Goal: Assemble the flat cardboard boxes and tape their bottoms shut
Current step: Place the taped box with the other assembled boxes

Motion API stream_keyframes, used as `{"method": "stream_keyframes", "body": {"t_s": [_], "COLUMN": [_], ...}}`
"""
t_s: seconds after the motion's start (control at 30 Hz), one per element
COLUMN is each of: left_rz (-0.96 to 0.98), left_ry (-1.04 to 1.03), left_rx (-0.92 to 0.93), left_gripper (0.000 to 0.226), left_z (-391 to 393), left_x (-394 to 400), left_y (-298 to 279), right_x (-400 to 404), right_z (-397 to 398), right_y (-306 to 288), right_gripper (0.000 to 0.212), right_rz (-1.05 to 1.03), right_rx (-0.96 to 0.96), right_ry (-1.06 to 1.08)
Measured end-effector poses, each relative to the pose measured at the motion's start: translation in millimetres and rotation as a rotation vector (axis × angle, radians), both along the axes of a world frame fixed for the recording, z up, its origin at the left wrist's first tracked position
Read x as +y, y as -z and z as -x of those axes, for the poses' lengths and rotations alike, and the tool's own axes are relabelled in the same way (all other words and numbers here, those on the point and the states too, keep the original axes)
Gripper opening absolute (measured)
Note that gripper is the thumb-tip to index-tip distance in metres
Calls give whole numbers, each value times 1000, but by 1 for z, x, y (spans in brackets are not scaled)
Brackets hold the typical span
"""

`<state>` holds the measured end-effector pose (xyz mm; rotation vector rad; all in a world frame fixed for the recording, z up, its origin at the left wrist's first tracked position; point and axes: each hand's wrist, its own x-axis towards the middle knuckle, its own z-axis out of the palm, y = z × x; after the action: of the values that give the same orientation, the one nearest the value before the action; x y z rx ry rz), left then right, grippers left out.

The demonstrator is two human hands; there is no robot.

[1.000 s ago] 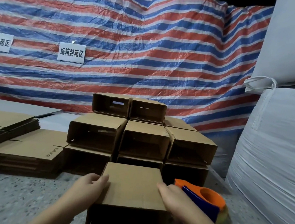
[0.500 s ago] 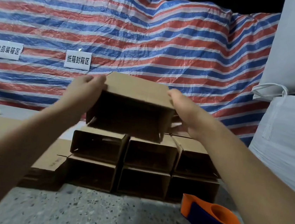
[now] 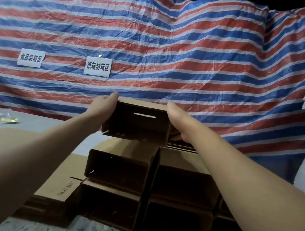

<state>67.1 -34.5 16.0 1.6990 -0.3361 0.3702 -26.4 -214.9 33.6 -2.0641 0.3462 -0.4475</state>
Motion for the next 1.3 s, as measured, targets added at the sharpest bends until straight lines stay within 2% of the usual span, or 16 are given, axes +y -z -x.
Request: {"method": "stream_keyframes", "body": {"t_s": [0.1,0.33,0.5,0.57,0.67,0.77,0.83,0.93,1.13,1.23,1.3], "left_rz": [-1,-81,-86,-63,-43,-46,-44,-95,-237,-357,-505], "left_ry": [53,25,41,41,-38,-170,-206,-207,-247,-273,-313], "left_rx": [19,66,121,95,1,-141,-210,-249,-258,-335,-436], "left_gripper": [36,47,74,77,68,47,32,25,16,17,21], "left_z": [-19,-40,-39,-36,-25,-8,4,24,46,49,48], "left_x": [-2,-5,-1,2,12,30,42,59,93,109,120], "left_y": [20,41,42,40,41,54,68,89,125,131,135], "right_x": [-1,-3,-1,-1,-6,-16,-22,-20,1,17,28], "right_z": [-13,-35,-31,-25,-13,7,22,44,72,82,84], "right_y": [14,34,34,33,32,34,39,50,77,77,76], "right_gripper": [70,83,93,94,87,64,54,43,44,46,46], "right_rz": [18,7,-5,5,111,279,284,272,365,391,412], "right_rx": [47,110,131,123,11,-218,-286,-269,-243,-146,-122], "right_ry": [6,45,75,119,203,278,272,239,119,-12,-27]}}
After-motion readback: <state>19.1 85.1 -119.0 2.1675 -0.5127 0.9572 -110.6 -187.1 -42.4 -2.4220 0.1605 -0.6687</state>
